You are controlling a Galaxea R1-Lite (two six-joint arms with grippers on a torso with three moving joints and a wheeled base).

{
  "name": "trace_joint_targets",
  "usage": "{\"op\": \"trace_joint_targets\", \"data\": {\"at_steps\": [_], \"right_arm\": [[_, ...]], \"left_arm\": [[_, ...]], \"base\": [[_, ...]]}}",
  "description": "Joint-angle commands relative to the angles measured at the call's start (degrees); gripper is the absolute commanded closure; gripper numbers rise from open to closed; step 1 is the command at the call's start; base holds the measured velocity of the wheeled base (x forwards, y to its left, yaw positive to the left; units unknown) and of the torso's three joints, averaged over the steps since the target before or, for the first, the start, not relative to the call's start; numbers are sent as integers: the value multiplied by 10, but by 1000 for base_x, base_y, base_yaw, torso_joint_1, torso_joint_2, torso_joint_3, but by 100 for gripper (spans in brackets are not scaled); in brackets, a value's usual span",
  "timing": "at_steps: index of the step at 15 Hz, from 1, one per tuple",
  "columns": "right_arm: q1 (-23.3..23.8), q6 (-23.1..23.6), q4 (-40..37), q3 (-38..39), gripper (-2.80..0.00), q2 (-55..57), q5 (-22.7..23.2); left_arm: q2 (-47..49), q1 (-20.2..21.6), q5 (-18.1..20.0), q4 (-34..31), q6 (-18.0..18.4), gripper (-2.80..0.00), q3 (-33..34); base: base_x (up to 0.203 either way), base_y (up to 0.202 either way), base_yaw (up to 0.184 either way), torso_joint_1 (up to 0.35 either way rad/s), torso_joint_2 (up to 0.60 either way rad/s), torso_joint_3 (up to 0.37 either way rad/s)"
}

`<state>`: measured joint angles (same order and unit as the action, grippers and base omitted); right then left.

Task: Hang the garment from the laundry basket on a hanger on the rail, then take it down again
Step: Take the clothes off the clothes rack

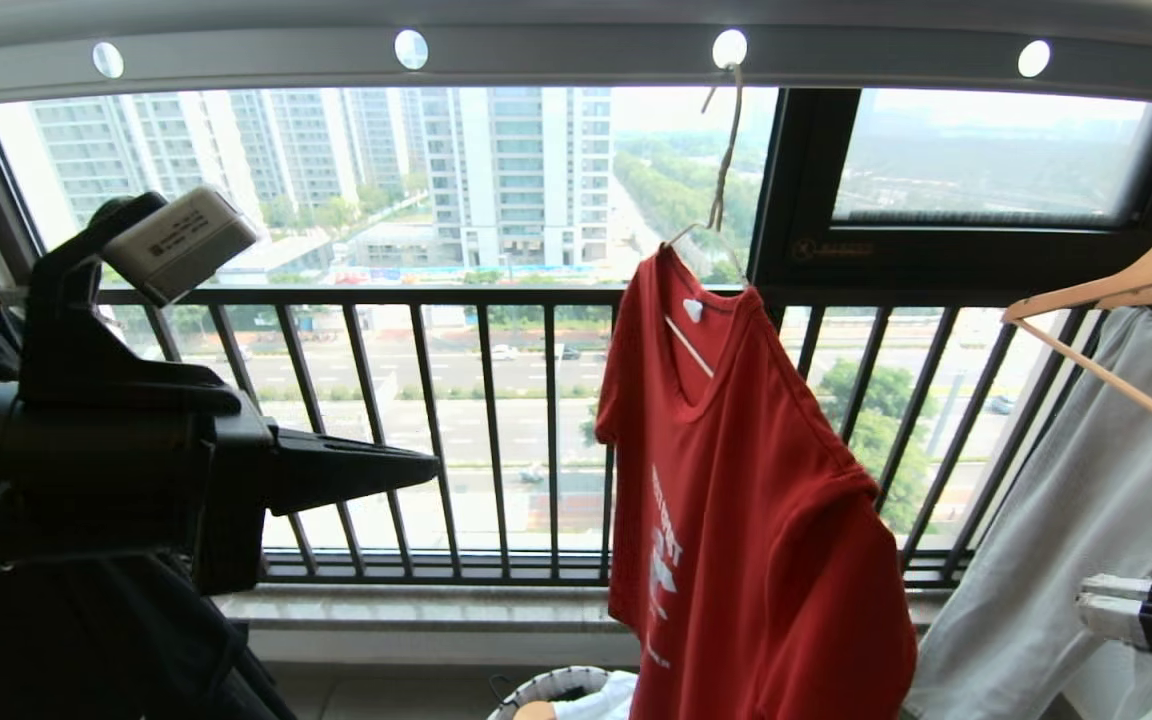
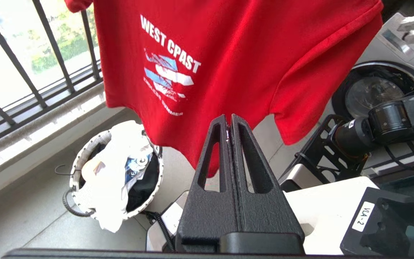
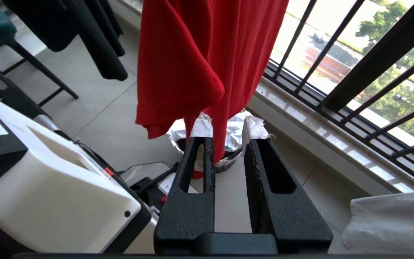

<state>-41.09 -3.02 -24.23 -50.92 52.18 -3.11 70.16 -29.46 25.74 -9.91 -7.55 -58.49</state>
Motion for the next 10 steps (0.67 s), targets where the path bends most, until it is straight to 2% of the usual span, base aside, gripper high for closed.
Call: {"op": "trace_joint_targets", "data": {"at_steps": [1, 3, 4, 7, 10], "right_arm": [[-26, -1, -11, 21, -280, -30, 58], [-30, -1, -5, 29, -280, -29, 139], [-30, 0, 6, 34, -280, -9, 147], [-30, 4, 102, 63, -280, 59, 147], [-23, 42, 153, 65, -280, 123, 141]], "left_arm": [[3, 8, -4, 2, 2, 0, 23], [17, 9, -11, 3, 19, 0, 11], [21, 9, -11, 3, 20, 0, 11], [5, 9, -12, 3, 19, 0, 10], [-22, 9, -11, 3, 19, 0, 10]], "base": [[0, 0, 0, 0, 0, 0], [0, 0, 0, 0, 0, 0], [0, 0, 0, 0, 0, 0], [0, 0, 0, 0, 0, 0], [0, 0, 0, 0, 0, 0]]}}
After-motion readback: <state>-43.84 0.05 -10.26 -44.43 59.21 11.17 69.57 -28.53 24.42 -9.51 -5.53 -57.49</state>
